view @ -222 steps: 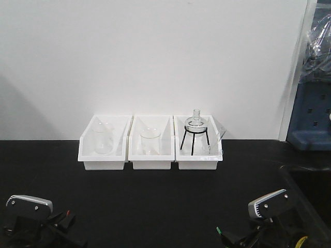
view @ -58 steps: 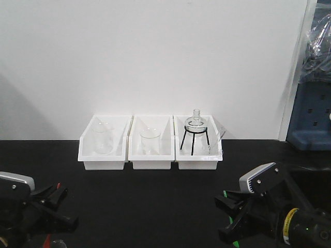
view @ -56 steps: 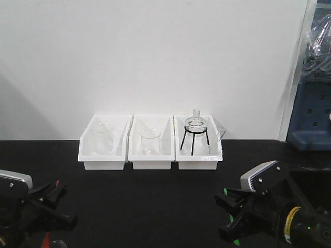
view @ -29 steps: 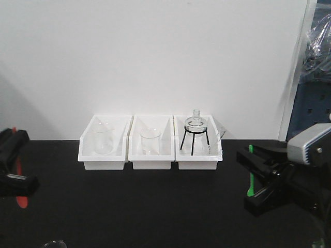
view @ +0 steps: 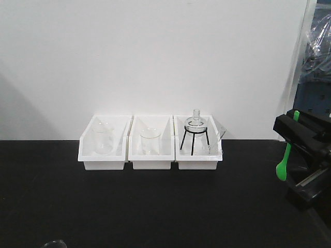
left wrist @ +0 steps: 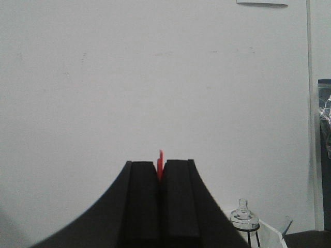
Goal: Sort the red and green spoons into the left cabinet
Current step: 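Lift both spoons up out of the beakers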
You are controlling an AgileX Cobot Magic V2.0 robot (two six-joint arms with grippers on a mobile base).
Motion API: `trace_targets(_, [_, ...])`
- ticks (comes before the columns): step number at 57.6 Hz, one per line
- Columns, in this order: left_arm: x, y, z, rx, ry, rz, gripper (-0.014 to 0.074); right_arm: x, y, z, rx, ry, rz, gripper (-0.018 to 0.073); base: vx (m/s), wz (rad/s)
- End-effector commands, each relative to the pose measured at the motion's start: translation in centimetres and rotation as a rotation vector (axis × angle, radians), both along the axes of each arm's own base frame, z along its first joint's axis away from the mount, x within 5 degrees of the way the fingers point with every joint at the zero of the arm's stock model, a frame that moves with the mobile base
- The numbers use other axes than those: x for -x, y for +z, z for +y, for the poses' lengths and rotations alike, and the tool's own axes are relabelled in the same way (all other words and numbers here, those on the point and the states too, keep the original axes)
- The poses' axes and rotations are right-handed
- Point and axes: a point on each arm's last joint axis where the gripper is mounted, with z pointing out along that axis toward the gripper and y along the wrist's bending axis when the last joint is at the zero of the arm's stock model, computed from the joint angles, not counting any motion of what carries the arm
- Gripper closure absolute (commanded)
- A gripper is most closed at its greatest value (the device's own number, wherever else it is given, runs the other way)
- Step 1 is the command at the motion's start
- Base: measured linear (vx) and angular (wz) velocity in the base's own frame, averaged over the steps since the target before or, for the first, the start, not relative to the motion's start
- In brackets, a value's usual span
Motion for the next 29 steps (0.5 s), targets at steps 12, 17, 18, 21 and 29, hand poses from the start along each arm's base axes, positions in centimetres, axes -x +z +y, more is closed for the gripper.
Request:
trace_targets(12, [0.64,1.75,0.09,0.038,-0.007,-0.104,0.0485,0.54,1.37,0.07,-0.038,0.026,-0.052,0.0568,0.0,0.0])
trace_targets(17, [0.64,1.76,0.09,0.038,-0.007,-0.105,0.0485,0.54,1.37,0.07,-0.038,0.026,-0.052,0.0568,0.0,0.0])
trace_targets(18, [0.63,1.75,0.09,0.038,-0.007,-0.103,0.0485,0.54,1.37,0.07,-0.038,0.026,-0.052,0.0568,0.0,0.0])
trace_targets(21, [0.63,1.75,0.09,0.038,-0.007,-0.103,0.0485,0.54,1.37,0.07,-0.038,0.026,-0.052,0.0568,0.0,0.0])
trace_targets(29, [0.63,1.75,0.09,0.038,-0.007,-0.103,0.0485,0.53,1.37,0.06,-0.038,0.025,-0.051,0.0568,0.0,0.0])
